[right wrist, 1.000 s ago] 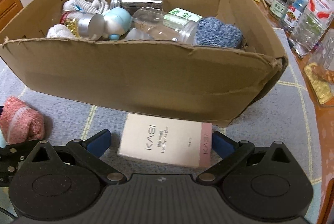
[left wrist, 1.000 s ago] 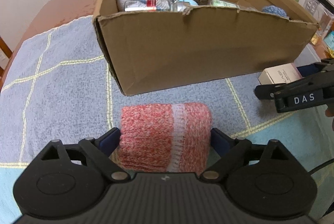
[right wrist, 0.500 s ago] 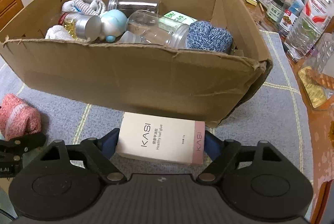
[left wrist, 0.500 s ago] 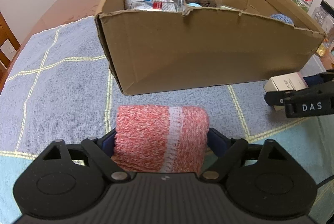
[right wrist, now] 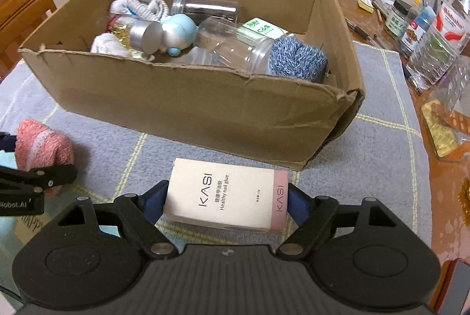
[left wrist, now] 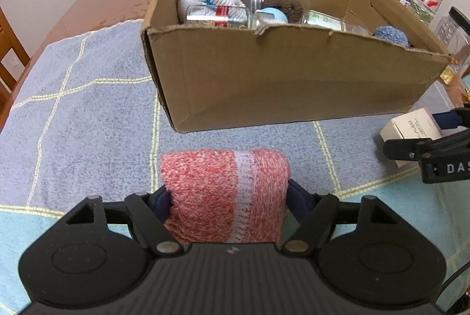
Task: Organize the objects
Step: 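Carry the pink sock and KASI box into the box and open both tools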
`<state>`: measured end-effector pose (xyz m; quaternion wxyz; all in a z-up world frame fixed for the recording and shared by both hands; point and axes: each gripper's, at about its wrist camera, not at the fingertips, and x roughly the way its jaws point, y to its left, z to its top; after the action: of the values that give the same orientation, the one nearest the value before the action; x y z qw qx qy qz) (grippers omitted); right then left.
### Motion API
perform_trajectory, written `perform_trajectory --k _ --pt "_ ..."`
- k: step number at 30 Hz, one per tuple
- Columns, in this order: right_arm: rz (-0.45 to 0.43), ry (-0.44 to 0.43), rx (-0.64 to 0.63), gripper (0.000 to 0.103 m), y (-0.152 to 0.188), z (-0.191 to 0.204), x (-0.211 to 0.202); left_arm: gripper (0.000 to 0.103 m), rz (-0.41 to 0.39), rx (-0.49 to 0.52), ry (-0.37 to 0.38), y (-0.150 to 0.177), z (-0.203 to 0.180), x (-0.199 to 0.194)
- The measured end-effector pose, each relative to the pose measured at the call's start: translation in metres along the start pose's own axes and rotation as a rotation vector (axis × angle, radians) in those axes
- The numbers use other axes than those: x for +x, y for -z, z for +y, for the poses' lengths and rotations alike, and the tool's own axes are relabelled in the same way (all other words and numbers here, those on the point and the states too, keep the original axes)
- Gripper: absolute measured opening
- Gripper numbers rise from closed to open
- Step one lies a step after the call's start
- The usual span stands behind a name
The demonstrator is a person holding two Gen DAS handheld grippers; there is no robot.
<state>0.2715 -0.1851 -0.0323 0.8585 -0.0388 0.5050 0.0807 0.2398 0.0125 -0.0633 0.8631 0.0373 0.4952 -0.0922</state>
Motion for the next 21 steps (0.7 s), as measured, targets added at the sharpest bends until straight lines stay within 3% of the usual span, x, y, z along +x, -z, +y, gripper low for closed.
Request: perform_trajectory --k 11,21 --pt "-0.003 -0.067 -0.055 0.086 -0.007 -0.006 -0.04 0.075 -0.003 0.08 0.084 -0.024 -0.001 -0.05" --pt "-0.089 -0.109 -0.13 0.086 -0.032 -0.006 -0.085 0.076 -0.151 0.159 0.151 -0.086 -0.02 -0.094"
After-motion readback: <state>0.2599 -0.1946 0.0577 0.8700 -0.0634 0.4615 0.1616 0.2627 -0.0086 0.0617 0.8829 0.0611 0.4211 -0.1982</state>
